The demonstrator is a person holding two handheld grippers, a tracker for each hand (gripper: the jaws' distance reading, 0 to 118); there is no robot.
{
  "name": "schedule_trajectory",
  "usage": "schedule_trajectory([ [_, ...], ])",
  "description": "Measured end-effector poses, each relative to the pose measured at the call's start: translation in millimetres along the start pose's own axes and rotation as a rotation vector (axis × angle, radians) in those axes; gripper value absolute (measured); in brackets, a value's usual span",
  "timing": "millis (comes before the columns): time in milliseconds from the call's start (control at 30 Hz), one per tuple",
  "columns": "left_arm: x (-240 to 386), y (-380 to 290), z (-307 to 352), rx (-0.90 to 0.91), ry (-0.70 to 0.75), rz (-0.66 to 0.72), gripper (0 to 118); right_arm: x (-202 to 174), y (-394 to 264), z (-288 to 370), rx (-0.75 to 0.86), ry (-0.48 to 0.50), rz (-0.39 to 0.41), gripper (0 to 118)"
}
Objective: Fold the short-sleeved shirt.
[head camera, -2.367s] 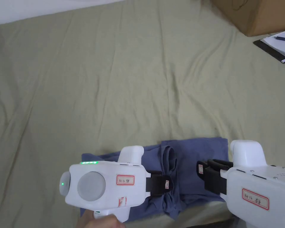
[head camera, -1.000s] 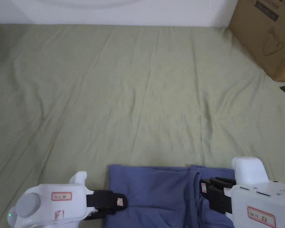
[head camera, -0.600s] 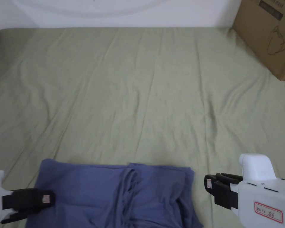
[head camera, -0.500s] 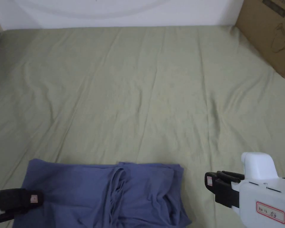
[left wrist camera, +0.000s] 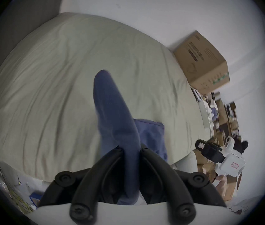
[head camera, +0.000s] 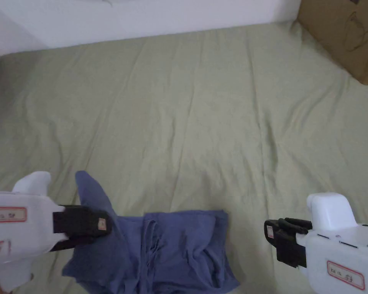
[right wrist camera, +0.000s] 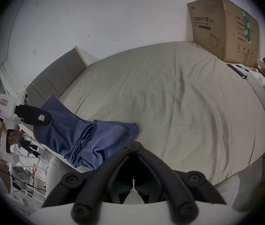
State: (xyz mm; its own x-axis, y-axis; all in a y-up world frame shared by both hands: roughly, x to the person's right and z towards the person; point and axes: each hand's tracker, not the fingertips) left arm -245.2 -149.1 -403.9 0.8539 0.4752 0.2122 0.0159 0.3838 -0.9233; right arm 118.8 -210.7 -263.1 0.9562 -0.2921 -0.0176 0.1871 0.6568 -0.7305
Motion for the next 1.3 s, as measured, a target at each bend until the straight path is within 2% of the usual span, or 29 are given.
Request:
schedule_trajectory([
  [100,41,0,-40,-0.070,-0.044,-0.105,10,14,-3,2,-0.008,-0.016,-0.018,0],
  [167,65,-2,-79,-0.145,-0.009,-0.149,10,25,-6,4,-0.011,-0.022,-0.037,0],
  [267,78,-7,-131,-0.267,0.011,-0.162,10,37,-10,10,-0.010,-0.035,-0.073,0],
  [300,80,-9,-141,-0.291,0.015,-0.162,14,39,-11,12,-0.009,-0.042,-0.087,0],
  [333,81,-12,-150,-0.319,0.002,-0.184,29,43,-13,14,-0.005,-0.046,-0.102,0],
  [433,80,-18,-152,-0.323,-0.052,-0.156,93,52,-16,16,-0.008,-0.056,-0.133,0],
  [500,77,-17,-138,-0.280,-0.092,-0.116,95,55,-18,16,-0.015,-0.066,-0.138,0],
  [600,59,-11,-111,-0.187,-0.057,-0.085,95,54,-19,15,-0.030,-0.076,-0.126,0],
  [700,38,-5,-86,-0.094,-0.014,-0.012,90,52,-20,13,-0.039,-0.069,-0.121,0],
  [733,30,-4,-81,-0.067,-0.020,0.001,72,50,-21,11,-0.040,-0.066,-0.120,0],
  [767,26,-3,-79,-0.053,-0.028,0.011,72,48,-21,9,-0.043,-0.061,-0.119,0],
  [800,24,-5,-78,-0.052,-0.021,0.015,64,47,-21,7,-0.046,-0.057,-0.118,0],
  [867,24,-12,-85,-0.050,-0.027,-0.006,11,43,-21,3,-0.054,-0.047,-0.112,0],
  [900,28,-15,-91,-0.057,-0.053,-0.027,7,41,-21,2,-0.056,-0.044,-0.108,0],
  [1067,57,-45,-137,-0.194,-0.200,-0.089,7,37,-19,1,-0.061,-0.027,-0.095,0],
  [1200,83,-69,-183,-0.305,-0.131,-0.175,7,40,-21,2,-0.071,-0.036,-0.091,0],
  [1300,88,-81,-207,-0.347,-0.171,-0.150,7,43,-22,6,-0.074,-0.047,-0.094,0],
])
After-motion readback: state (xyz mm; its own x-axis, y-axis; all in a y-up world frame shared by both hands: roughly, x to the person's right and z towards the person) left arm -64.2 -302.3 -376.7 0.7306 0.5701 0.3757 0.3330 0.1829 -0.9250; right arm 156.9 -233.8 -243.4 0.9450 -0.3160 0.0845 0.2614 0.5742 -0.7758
